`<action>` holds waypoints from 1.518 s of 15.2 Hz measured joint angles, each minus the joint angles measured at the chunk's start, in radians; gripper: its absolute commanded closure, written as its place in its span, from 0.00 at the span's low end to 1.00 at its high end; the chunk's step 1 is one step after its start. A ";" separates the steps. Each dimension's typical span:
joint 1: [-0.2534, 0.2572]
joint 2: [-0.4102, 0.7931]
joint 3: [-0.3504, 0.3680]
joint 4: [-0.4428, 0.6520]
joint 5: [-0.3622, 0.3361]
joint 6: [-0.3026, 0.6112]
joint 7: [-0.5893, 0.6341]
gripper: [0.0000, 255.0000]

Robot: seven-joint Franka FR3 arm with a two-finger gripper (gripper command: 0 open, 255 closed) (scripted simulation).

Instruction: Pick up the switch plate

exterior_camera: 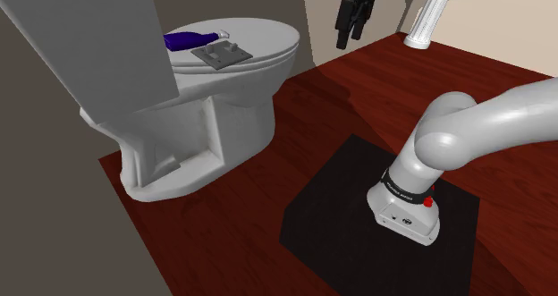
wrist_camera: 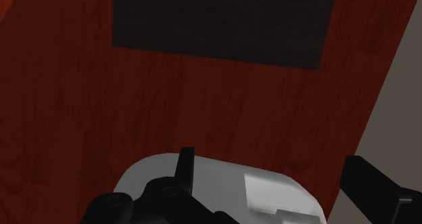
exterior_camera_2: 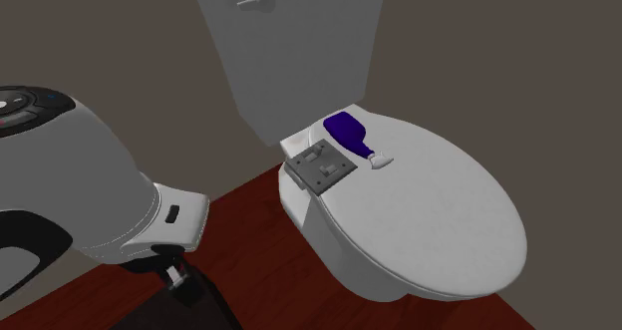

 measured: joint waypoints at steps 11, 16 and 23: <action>-0.001 0.318 0.029 0.147 -0.005 0.197 0.025 0.00; -0.002 0.508 0.042 0.281 -0.017 0.268 0.040 0.00; -0.001 0.769 0.055 0.514 -0.046 0.317 0.061 0.00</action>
